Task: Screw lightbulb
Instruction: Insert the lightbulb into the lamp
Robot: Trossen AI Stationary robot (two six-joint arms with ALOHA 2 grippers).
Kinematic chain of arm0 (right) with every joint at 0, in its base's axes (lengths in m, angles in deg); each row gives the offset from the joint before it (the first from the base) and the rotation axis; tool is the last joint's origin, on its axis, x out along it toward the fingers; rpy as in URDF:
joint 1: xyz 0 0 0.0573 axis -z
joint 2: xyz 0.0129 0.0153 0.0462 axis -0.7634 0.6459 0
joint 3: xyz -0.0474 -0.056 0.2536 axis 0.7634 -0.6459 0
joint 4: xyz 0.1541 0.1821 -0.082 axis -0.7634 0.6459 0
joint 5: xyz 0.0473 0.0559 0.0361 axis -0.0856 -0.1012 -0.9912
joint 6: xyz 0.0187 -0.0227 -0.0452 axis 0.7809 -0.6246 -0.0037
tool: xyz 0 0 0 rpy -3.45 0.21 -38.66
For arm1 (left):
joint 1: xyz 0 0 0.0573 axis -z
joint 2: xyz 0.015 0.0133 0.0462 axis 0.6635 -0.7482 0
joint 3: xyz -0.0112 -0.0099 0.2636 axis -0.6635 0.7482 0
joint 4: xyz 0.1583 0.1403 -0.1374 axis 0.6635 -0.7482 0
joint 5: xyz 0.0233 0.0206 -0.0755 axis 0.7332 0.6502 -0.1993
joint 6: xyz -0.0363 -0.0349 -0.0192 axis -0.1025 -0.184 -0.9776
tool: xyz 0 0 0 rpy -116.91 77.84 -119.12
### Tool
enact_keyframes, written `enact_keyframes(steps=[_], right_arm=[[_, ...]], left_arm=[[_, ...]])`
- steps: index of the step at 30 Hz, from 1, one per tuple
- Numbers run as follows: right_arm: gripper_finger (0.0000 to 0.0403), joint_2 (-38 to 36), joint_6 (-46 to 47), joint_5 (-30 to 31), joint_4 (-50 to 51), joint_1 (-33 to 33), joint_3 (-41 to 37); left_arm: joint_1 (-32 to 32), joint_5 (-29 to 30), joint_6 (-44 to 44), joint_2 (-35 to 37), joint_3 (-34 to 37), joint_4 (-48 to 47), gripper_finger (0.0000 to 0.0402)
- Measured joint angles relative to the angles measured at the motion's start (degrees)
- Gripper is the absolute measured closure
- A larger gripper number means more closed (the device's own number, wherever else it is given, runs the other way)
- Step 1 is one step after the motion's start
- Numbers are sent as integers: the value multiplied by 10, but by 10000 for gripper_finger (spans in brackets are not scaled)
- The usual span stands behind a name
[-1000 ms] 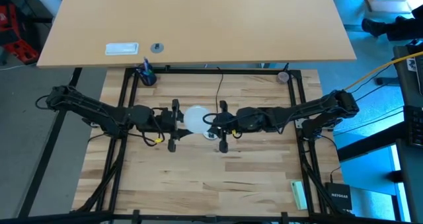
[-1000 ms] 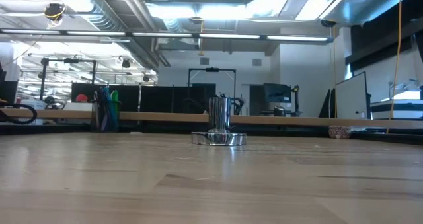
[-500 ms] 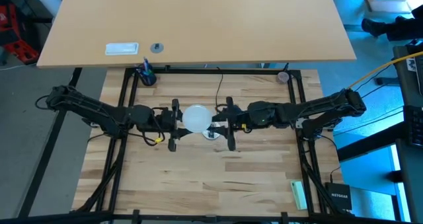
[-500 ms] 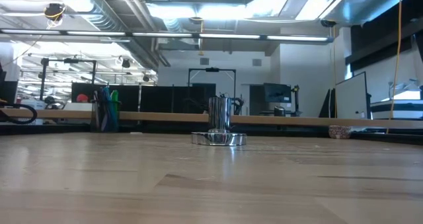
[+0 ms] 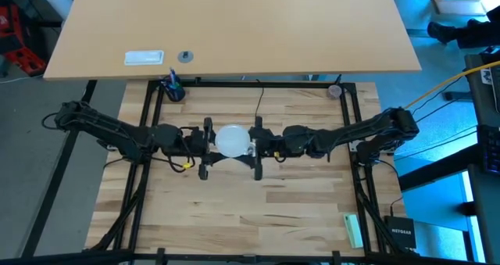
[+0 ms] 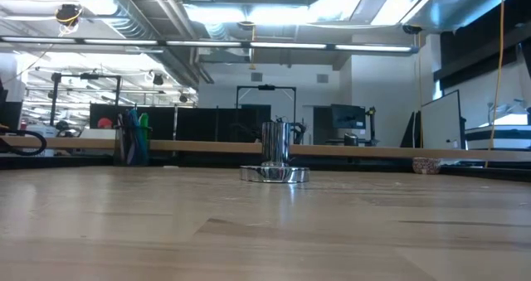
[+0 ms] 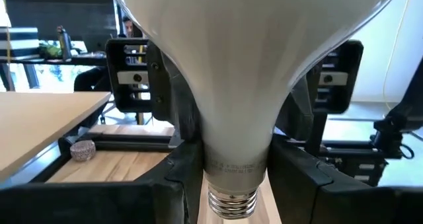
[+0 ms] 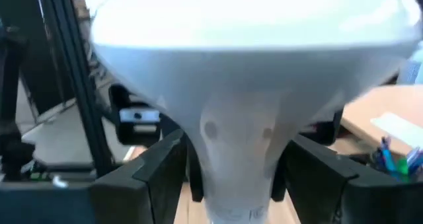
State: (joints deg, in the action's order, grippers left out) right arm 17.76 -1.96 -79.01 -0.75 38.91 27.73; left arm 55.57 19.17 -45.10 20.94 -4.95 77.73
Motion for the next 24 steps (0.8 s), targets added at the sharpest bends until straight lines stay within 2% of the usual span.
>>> enact_keyframes(steps=[12, 14, 18, 21, 24], right_arm=[[177, 10, -27, 0, -13, 8, 5], [186, 10, -28, -4, -13, 8, 6], [232, 9, -36, -5, -6, 8, 6], [235, 7, -36, -6, -2, 8, 6], [235, -2, -38, 4, 16, 8, 6]], left_arm=[[0, 0, 8, -4, -1, 0, 276], [0, 1, 9, -4, -1, -1, 276], [0, 1, 13, -4, -1, -8, 276], [0, 0, 2, -3, -2, -20, 272], [0, 1, -4, -3, -3, -28, 247]])
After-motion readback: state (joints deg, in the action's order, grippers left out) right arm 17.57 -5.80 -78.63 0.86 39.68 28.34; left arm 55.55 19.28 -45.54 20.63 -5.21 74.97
